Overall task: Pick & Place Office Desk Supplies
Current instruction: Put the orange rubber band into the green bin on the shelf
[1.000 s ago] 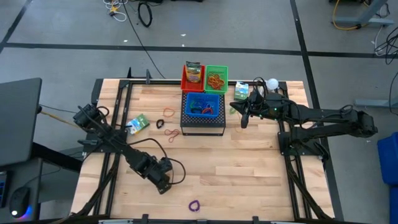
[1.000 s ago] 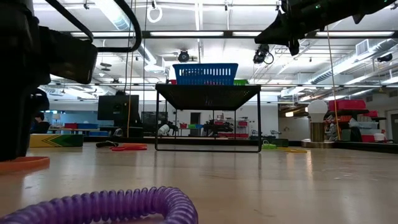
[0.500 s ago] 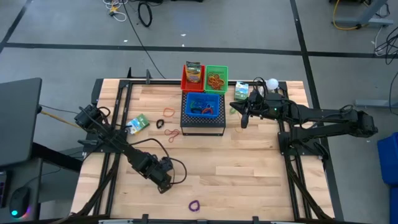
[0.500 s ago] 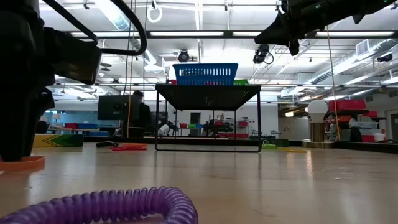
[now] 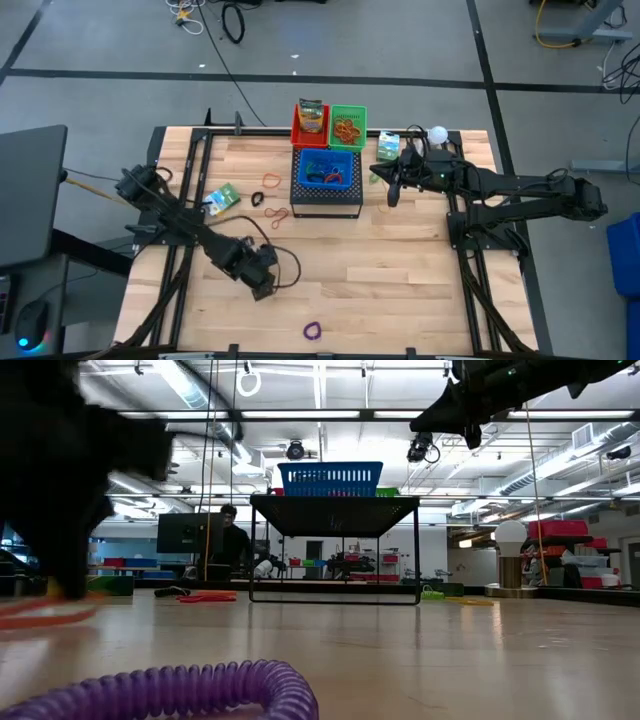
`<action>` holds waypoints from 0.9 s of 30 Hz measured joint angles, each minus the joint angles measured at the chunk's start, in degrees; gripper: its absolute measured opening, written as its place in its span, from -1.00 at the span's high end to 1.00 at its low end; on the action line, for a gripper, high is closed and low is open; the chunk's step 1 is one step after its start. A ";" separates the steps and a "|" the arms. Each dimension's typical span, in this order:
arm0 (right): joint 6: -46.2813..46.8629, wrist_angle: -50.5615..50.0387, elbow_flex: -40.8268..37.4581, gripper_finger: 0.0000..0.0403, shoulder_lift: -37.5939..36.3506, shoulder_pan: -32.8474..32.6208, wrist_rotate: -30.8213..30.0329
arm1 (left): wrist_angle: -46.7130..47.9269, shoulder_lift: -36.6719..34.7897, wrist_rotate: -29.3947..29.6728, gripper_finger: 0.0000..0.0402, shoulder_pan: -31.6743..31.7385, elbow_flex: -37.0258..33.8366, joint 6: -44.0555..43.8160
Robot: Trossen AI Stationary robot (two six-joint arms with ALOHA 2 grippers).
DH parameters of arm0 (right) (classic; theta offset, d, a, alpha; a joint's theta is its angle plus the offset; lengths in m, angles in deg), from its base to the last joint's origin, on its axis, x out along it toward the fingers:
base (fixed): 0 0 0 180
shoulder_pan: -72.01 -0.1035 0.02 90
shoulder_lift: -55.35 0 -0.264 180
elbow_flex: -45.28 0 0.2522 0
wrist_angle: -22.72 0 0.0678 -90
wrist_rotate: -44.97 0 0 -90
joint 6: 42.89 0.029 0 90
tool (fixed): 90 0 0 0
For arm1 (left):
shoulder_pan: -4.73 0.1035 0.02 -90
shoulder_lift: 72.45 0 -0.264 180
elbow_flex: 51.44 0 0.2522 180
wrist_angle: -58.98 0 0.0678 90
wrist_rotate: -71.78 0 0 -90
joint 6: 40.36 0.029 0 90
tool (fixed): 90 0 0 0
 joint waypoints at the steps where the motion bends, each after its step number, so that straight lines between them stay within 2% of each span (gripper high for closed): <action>1: 0.04 -0.50 0.00 0.94 0.00 0.00 0.00 | 0.13 -1.60 1.63 0.98 0.12 0.08 0.77; 7: 1.64 -3.88 0.02 0.96 0.00 0.00 0.08 | 0.44 -12.86 14.31 0.98 2.31 0.20 7.06; 11: 4.98 -4.03 0.04 0.98 0.00 -0.94 1.21 | -2.05 -19.48 20.83 0.99 7.30 0.22 15.03; 13: 6.19 -3.92 0.14 0.97 0.00 -2.34 1.52 | -6.20 -22.05 21.99 0.99 10.83 0.22 20.66; 18: 11.36 -4.00 1.67 0.97 -0.01 -5.98 1.60 | -22.56 -24.35 18.64 0.99 20.70 0.28 35.98; 21: 16.03 -4.10 2.86 0.92 0.04 -7.01 1.66 | -35.13 -23.92 11.60 0.99 26.85 0.29 41.46; 27: 22.87 0.43 6.37 0.58 3.80 -7.34 6.17 | -55.15 -21.37 1.21 0.99 35.37 0.33 44.36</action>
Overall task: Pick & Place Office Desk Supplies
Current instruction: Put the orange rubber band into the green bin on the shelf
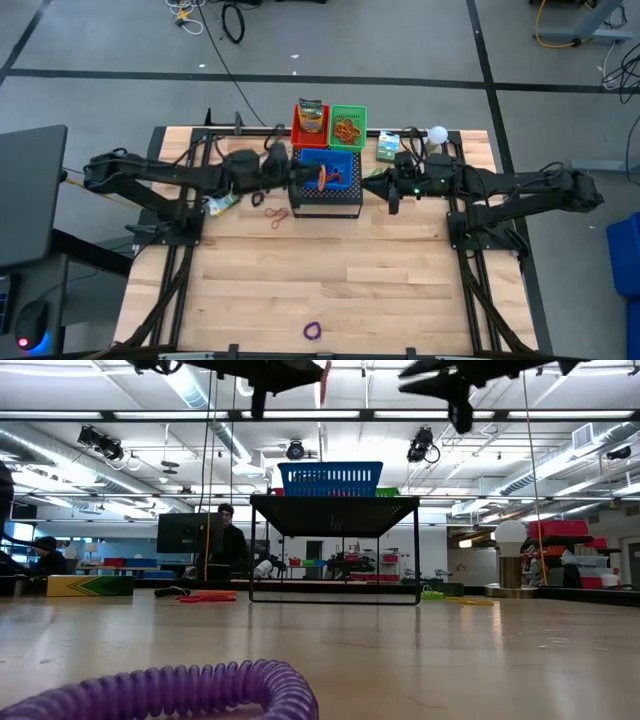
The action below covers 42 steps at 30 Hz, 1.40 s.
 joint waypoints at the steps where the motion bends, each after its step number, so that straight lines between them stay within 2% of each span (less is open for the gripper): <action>1: 0.47 1.88 0.52 0.51 1.14 0.02 1.04 | -1.89 0.36 -1.59 0.99 1.04 0.00 -0.20; 5: 1.20 7.47 4.35 0.21 7.23 0.09 2.18 | -5.64 1.44 -5.27 0.99 3.67 0.02 -0.92; 11: -1.97 8.34 12.17 -0.20 17.53 1.42 0.22 | -6.39 1.41 -6.27 0.99 4.66 0.02 -0.91; 16: -6.13 8.33 17.55 -0.30 24.04 3.59 0.25 | -7.75 1.41 -8.08 0.99 4.60 0.02 -0.83; 18: -7.04 8.19 19.29 -0.24 25.73 4.08 1.16 | -7.83 1.35 -8.17 0.99 4.62 0.02 -0.81; 21: -7.52 8.26 20.67 0.00 26.91 3.96 0.97 | -7.80 0.70 -9.50 0.99 4.98 0.02 -0.24; 25: -7.87 8.79 20.86 0.52 26.96 3.85 -1.00 | -6.11 -1.71 -15.58 0.98 6.44 0.05 -0.47; 28: -8.74 9.69 20.88 0.91 26.95 3.85 -1.41 | -3.55 -3.62 -17.67 0.90 8.00 0.09 -2.03; 36: -6.70 9.91 21.03 0.97 26.95 5.49 -2.36 | 7.74 -8.37 -18.88 0.47 12.70 0.05 -3.93; 39: -5.71 3.85 23.34 0.98 26.95 8.38 -2.45 | 11.17 -10.45 -16.61 0.34 13.74 0.04 -3.22; 42: -3.75 -4.79 27.05 0.98 26.95 13.02 -3.09 | 15.41 -11.80 -15.38 0.31 14.20 0.02 -0.58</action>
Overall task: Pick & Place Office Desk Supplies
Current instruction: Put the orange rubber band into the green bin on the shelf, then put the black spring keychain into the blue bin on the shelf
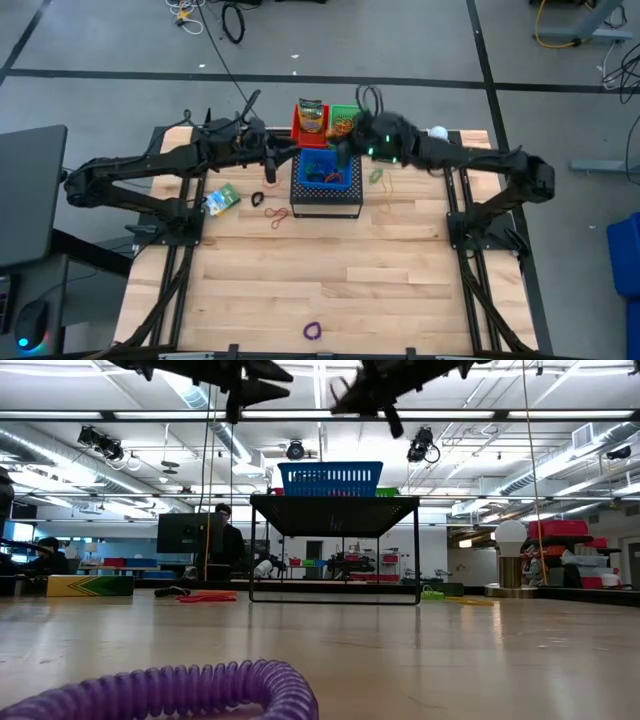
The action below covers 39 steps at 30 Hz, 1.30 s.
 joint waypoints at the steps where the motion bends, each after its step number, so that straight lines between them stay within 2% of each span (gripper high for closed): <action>1: 1.21 -3.00 0.94 0.98 0.00 2.08 -0.03 | 1.14 -0.25 0.15 0.33 0.00 -0.16 0.45; 6: 4.25 -13.38 2.55 0.98 0.69 12.72 2.13 | -1.82 -0.32 1.39 0.57 -0.21 -4.30 0.61; 9: 5.68 -17.14 2.42 0.99 3.84 17.70 7.44 | -9.87 -0.29 1.89 0.76 -0.13 -8.89 -0.92; 13: 6.65 -23.12 4.17 0.96 8.00 19.98 12.04 | -19.61 -0.29 1.84 0.96 -0.17 -14.33 -3.96; 20: 4.54 -23.82 5.98 0.70 8.81 18.58 9.48 | -23.37 -0.38 1.86 0.94 -0.19 -16.02 -5.78; 24: 4.04 -24.55 6.01 0.46 8.79 18.60 8.60 | -23.32 -0.38 2.63 0.95 -0.15 -16.02 -5.79; 33: -4.39 -20.80 6.01 -0.12 8.55 17.12 0.04 | -23.07 -0.38 3.57 0.95 -0.13 -16.02 -4.39; 36: -5.91 -19.61 6.01 -0.20 8.17 16.94 -0.22 | -22.91 -0.38 4.01 0.95 -0.13 -16.02 -4.87; 39: -6.93 -20.51 6.01 -0.15 6.37 17.10 -1.71 | -22.35 -0.38 5.56 0.95 -0.13 -16.02 -4.76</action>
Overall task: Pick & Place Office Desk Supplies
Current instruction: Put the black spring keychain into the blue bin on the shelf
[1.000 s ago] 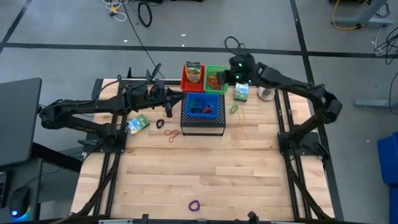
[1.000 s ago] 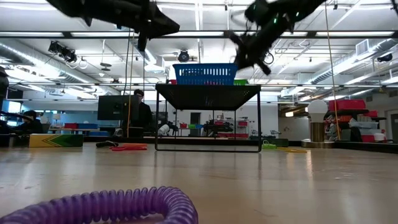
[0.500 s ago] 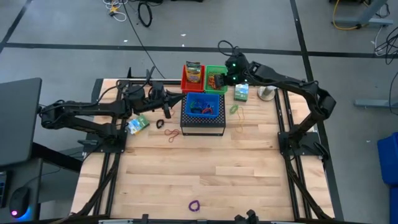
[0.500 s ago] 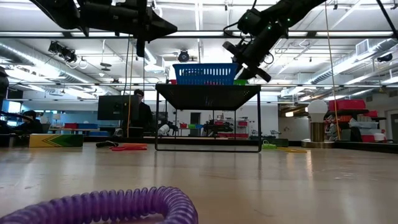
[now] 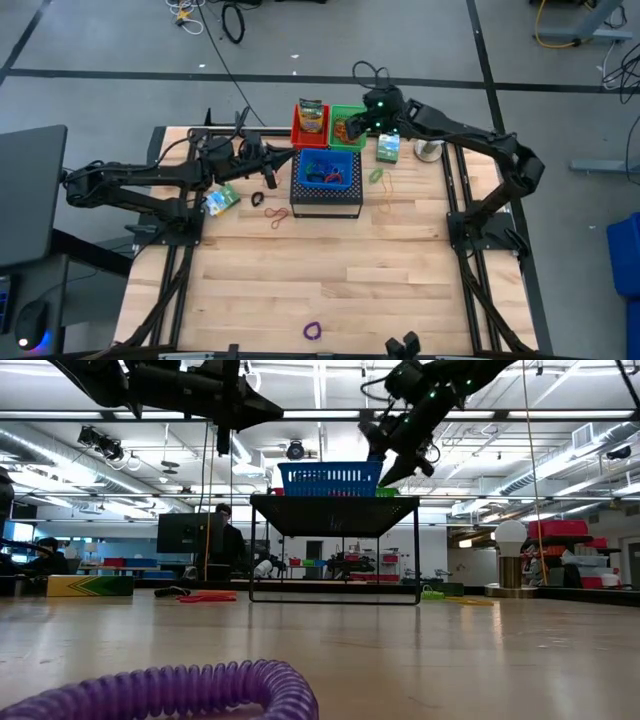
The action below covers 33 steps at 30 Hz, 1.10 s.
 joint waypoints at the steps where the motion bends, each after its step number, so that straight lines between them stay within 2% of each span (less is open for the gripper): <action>1: -1.33 -0.08 0.00 -0.10 -0.99 0.03 -0.75 | -0.08 0.00 0.34 0.95 -0.08 0.00 0.70; 4: -6.71 -0.85 0.00 0.16 -4.76 -0.55 -3.64 | -0.30 0.00 0.38 0.97 -0.09 0.00 2.37; 8: -11.59 -4.13 -0.23 0.61 -9.89 -2.28 -7.81 | -0.21 0.00 1.02 0.97 -0.01 0.00 1.41; 11: -11.83 -1.87 -5.51 0.92 -14.50 -3.39 -8.73 | 0.63 0.00 2.49 0.97 -0.09 0.00 1.99; 17: -2.50 8.71 -24.14 0.93 -25.72 -7.89 -9.38 | 2.49 0.00 4.80 0.97 -0.11 0.00 2.25; 23: 8.24 9.16 -35.21 0.96 -34.58 -14.44 -17.74 | 4.94 0.00 4.89 0.97 -0.11 0.00 1.58; 28: 17.18 9.13 -41.50 0.98 -36.43 -17.14 -19.39 | 7.13 0.00 4.99 0.97 -0.15 0.00 1.12; 33: 28.70 12.19 -49.26 0.96 -36.38 -17.42 -15.29 | 7.42 0.00 10.00 0.98 -3.57 0.00 2.07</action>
